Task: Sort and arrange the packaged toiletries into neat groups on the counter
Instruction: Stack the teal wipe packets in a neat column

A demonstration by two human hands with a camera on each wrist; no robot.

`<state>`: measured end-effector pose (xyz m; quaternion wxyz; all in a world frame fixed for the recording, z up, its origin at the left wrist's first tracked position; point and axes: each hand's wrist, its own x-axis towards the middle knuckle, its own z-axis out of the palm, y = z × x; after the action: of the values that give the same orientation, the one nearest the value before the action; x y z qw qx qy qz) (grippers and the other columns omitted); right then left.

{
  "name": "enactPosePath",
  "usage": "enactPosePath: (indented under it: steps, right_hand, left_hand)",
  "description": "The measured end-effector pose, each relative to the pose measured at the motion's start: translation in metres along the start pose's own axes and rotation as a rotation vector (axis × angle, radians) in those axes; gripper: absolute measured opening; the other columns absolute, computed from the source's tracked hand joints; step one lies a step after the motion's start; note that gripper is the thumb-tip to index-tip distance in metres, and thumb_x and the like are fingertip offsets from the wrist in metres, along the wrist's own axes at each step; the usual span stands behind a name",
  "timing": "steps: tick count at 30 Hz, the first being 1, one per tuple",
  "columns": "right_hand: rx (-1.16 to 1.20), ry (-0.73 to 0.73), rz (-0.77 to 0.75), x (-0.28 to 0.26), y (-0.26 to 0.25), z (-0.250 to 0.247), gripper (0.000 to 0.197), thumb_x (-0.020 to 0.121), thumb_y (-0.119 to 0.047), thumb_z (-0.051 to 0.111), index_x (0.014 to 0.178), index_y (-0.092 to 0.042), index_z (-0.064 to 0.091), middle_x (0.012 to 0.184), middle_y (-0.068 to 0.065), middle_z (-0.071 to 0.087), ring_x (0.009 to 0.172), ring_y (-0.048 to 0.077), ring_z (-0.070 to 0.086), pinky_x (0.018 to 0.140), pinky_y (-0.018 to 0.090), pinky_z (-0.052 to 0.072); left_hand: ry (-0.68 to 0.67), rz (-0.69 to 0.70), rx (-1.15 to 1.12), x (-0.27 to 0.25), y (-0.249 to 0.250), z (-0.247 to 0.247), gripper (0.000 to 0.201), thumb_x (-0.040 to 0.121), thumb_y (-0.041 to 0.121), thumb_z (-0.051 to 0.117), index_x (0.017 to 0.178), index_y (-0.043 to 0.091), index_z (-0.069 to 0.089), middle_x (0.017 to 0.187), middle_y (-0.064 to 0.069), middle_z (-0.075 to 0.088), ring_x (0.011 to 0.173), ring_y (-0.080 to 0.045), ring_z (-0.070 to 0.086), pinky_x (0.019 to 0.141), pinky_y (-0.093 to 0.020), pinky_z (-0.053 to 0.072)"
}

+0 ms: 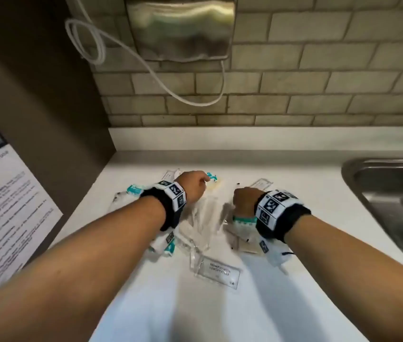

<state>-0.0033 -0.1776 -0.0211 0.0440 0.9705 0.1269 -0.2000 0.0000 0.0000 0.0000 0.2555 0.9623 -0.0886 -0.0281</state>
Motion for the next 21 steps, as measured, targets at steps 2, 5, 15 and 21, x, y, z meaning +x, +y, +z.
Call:
enactPosePath:
  steps: [2, 5, 15, 21]
  right_hand:
    - [0.039, 0.018, 0.101, 0.046, 0.019, 0.036, 0.057, 0.048, -0.047, 0.073, 0.093, -0.022, 0.049, 0.083, 0.003, 0.059, 0.075, 0.029, 0.065, 0.068, 0.041, 0.058]
    - [-0.020, -0.038, 0.125, 0.053, 0.020, 0.053, 0.068, 0.045, -0.046, 0.074, 0.102, -0.022, 0.044, 0.089, 0.002, 0.057, 0.077, 0.029, 0.064, 0.069, 0.044, 0.058]
    - [0.147, 0.011, -0.103, -0.003, -0.033, -0.038, 0.038, 0.070, -0.045, 0.075, 0.079, -0.013, 0.056, 0.079, 0.000, 0.056, 0.074, 0.022, 0.058, 0.063, 0.029, 0.047]
    - [0.257, -0.172, -0.477, -0.020, -0.089, -0.037, 0.064, 0.075, -0.040, 0.073, 0.126, -0.015, 0.045, 0.100, 0.000, 0.055, 0.086, 0.017, 0.056, 0.068, 0.030, 0.051]
  left_hand:
    - [-0.047, -0.057, 0.121, 0.015, -0.002, 0.007, 0.038, 0.096, 0.014, 0.049, 0.133, 0.019, 0.055, 0.140, -0.008, 0.054, 0.124, -0.027, 0.052, 0.101, -0.027, 0.040]
    - [-0.116, -0.104, 0.263, 0.041, -0.012, 0.015, 0.051, 0.090, 0.015, 0.050, 0.139, 0.026, 0.046, 0.142, -0.009, 0.049, 0.126, -0.031, 0.049, 0.104, -0.034, 0.041]
    - [-0.158, -0.113, 0.388, 0.087, -0.035, 0.031, 0.068, 0.086, 0.033, 0.060, 0.147, 0.020, 0.032, 0.143, -0.013, 0.042, 0.128, -0.035, 0.043, 0.107, -0.041, 0.038]
    - [0.020, -0.130, 0.107, 0.070, -0.056, -0.022, 0.063, 0.081, 0.040, 0.062, 0.132, 0.007, 0.046, 0.131, -0.017, 0.040, 0.113, -0.034, 0.053, 0.099, -0.035, 0.044]
